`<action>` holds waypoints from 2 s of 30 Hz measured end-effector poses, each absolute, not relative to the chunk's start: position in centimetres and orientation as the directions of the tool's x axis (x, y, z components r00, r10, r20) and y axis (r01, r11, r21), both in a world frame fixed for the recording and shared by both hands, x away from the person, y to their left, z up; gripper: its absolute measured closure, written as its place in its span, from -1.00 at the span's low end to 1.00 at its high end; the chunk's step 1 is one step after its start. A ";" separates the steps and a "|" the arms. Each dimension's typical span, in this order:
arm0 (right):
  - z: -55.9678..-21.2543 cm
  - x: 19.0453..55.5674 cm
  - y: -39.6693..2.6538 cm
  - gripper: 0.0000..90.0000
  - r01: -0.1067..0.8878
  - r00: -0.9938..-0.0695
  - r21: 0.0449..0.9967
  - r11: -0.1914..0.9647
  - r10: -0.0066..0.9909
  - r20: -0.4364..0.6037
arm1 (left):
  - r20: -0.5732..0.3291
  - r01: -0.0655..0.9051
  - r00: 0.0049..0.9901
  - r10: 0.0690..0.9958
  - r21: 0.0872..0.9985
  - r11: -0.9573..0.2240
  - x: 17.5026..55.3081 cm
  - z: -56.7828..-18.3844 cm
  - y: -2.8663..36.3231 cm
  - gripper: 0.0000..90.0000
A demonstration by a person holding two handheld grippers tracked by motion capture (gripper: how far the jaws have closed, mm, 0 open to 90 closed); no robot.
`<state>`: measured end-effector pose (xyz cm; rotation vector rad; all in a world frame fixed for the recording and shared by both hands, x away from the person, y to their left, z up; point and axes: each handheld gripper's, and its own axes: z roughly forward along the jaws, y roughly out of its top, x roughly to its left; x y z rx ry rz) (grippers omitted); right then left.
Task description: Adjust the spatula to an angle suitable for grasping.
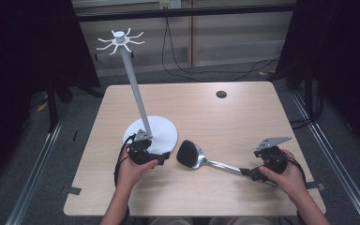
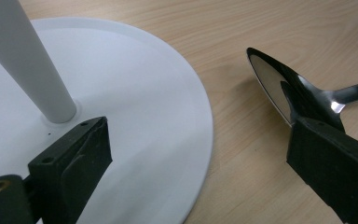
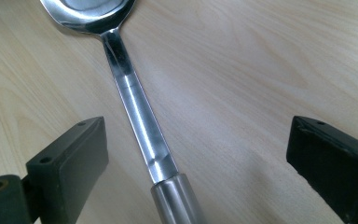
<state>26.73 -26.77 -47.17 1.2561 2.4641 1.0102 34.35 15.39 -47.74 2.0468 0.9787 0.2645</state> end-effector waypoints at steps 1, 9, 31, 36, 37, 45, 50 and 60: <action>-47.2 26.7 -26.8 -0.89 0.640 -0.620 0.652 0.406 0.774 0.126 | -0.152 0.548 0.674 0.723 0.760 -0.351 34.3 -47.7 15.4 -0.85; -47.0 26.7 -26.2 -0.89 0.632 -0.630 0.650 0.422 0.768 0.115 | -0.153 0.546 0.676 0.721 0.761 -0.351 34.3 -47.7 15.3 -0.84; -48.1 28.0 -20.7 -0.29 0.553 -0.746 0.631 0.544 0.661 0.084 | -0.153 0.562 0.658 0.738 0.752 -0.345 33.2 -47.9 16.6 -0.83; -48.2 28.5 -19.8 -0.08 0.556 -0.754 0.625 0.549 0.649 0.101 | -0.146 0.565 0.649 0.747 0.750 -0.344 32.9 -47.9 17.2 -0.83; -48.2 28.6 -19.6 -0.02 0.550 -0.758 0.628 0.550 0.645 0.099 | -0.152 0.569 0.644 0.750 0.751 -0.337 32.8 -47.9 17.3 -0.83; -48.6 29.7 -17.4 0.21 0.543 -0.775 0.611 0.576 0.624 0.099 | -0.147 0.573 0.633 0.760 0.749 -0.332 32.4 -48.0 18.0 -0.83; -48.8 30.3 -16.6 0.55 0.544 -0.771 0.586 0.601 0.634 0.065 | -0.150 0.578 0.625 0.766 0.748 -0.325 32.2 -48.0 18.3 -0.82; -48.9 29.6 -14.7 0.66 0.413 -0.884 0.593 0.691 0.461 0.078 | -0.142 0.575 0.613 0.777 0.755 -0.315 32.0 -47.8 18.7 -0.82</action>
